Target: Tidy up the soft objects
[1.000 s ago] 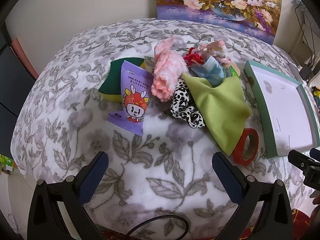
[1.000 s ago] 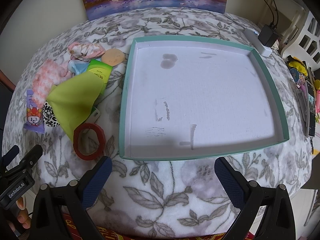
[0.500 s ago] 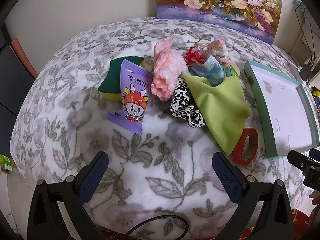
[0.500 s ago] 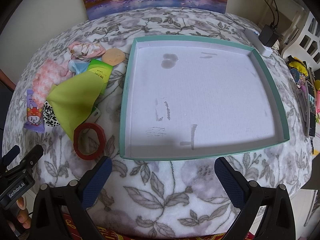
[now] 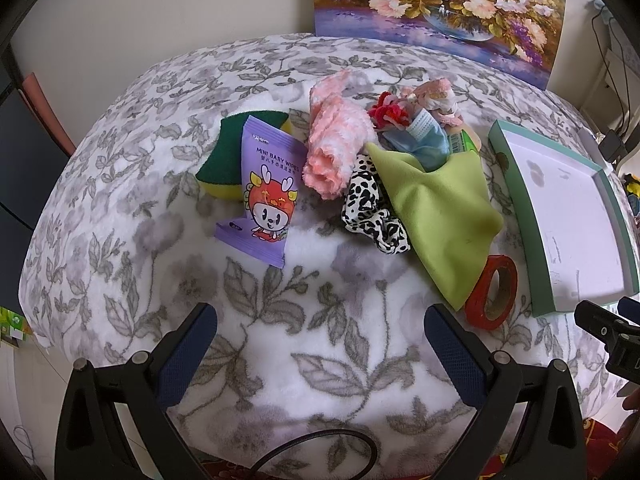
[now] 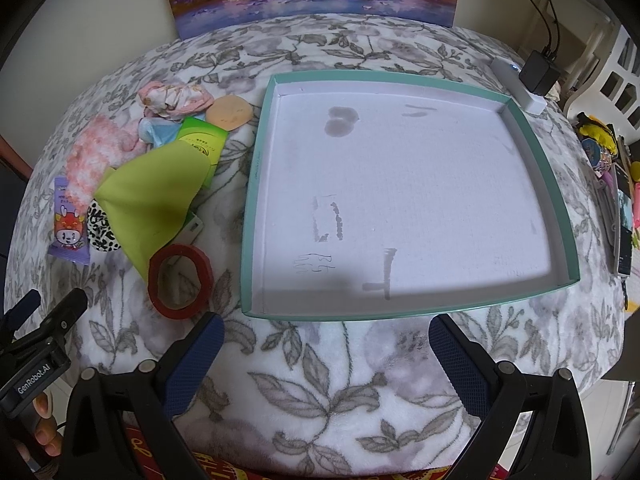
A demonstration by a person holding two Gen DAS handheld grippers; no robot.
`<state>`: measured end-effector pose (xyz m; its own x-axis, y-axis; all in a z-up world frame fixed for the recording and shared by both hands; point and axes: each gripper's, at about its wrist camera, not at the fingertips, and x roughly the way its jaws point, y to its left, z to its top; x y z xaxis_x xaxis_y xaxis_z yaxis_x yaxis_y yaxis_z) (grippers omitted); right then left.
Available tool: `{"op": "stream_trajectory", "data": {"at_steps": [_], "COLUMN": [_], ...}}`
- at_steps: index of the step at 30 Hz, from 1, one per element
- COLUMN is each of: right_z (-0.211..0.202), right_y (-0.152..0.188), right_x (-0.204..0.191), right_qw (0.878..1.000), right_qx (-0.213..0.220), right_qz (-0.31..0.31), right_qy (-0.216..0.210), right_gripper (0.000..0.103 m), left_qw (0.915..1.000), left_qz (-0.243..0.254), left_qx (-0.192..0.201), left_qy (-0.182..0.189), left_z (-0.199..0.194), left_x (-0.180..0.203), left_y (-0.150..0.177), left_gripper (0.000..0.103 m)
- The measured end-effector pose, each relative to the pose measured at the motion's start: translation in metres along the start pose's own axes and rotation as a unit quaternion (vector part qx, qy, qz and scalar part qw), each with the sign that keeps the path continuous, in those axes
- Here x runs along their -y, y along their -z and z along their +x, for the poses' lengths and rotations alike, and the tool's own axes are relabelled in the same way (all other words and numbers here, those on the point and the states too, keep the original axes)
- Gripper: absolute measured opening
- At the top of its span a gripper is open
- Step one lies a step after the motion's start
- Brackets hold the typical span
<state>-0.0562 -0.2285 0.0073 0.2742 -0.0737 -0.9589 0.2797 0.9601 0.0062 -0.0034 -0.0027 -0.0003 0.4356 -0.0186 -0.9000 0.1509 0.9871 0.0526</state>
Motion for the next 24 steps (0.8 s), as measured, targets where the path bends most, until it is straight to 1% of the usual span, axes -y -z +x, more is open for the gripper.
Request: {"op": "stream_trajectory", "data": {"at_steps": [24], "right_z": [0.0012], "right_y": [-0.0008], "right_x": [0.0014], "right_qw": [1.0], "right_qx": [-0.001], "right_qz": [-0.002], "right_qy": [-0.001], "right_gripper": [0.103], "left_qw": [1.0], "left_qz": [-0.002], "left_qx": [-0.002], "left_qy": [0.003], "left_z": [0.0013], "left_x": [-0.0002], "left_y": [0.001], "left_gripper": [0.103]}}
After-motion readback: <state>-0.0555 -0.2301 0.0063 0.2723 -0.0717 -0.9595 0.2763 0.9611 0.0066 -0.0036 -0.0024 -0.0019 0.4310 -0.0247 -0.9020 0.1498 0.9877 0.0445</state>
